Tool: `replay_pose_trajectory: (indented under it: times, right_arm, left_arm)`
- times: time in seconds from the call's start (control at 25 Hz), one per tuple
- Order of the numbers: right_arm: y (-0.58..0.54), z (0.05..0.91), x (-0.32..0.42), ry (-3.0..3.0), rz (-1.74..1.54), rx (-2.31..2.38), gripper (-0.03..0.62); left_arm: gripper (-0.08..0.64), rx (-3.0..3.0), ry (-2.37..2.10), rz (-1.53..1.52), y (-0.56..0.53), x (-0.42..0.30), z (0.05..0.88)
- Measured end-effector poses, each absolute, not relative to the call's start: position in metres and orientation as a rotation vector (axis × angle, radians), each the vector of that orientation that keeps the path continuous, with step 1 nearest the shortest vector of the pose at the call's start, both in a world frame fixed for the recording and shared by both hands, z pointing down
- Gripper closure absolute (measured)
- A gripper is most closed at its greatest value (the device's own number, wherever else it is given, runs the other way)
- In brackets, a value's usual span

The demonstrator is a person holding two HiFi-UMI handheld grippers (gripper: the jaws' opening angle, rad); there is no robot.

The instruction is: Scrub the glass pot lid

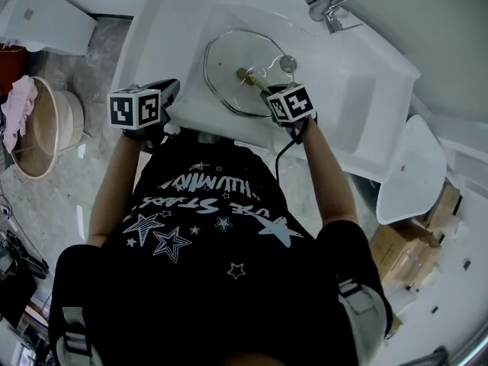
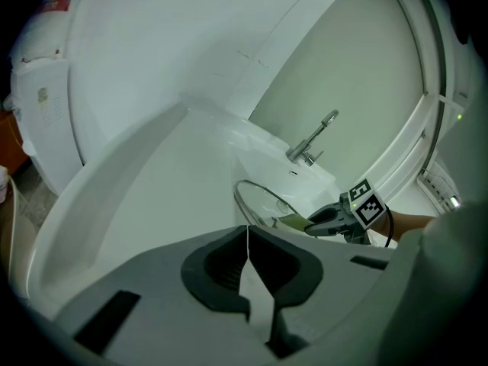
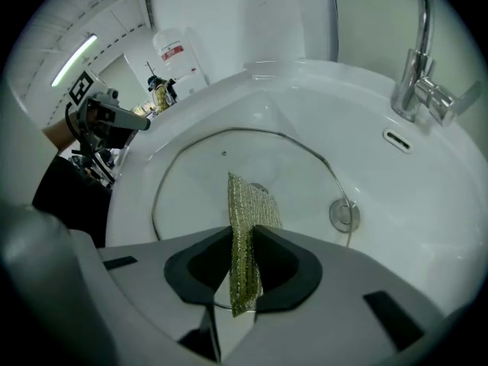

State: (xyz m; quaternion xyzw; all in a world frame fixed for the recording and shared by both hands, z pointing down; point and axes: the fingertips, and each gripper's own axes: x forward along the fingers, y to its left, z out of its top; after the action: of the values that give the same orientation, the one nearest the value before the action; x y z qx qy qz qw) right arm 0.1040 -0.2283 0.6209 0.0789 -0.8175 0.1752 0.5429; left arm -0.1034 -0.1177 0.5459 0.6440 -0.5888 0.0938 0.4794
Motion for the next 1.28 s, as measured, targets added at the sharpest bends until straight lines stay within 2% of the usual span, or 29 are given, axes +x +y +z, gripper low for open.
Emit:
replay_pose_trajectory:
  times: [0.76, 1.28]
  right_arm:
    - [-0.176, 0.579, 0.069, -2.072, 0.868, -0.025, 0.512]
    - [-0.203, 0.564, 0.080, -2.216, 0.955, 0.009, 0.514]
  left_arm:
    - [0.546, 1.554, -1.473, 0.223, -0.121, -0.083, 0.546]
    - [0.547, 1.498, -1.560, 0.223, -0.113, -0.051, 0.540]
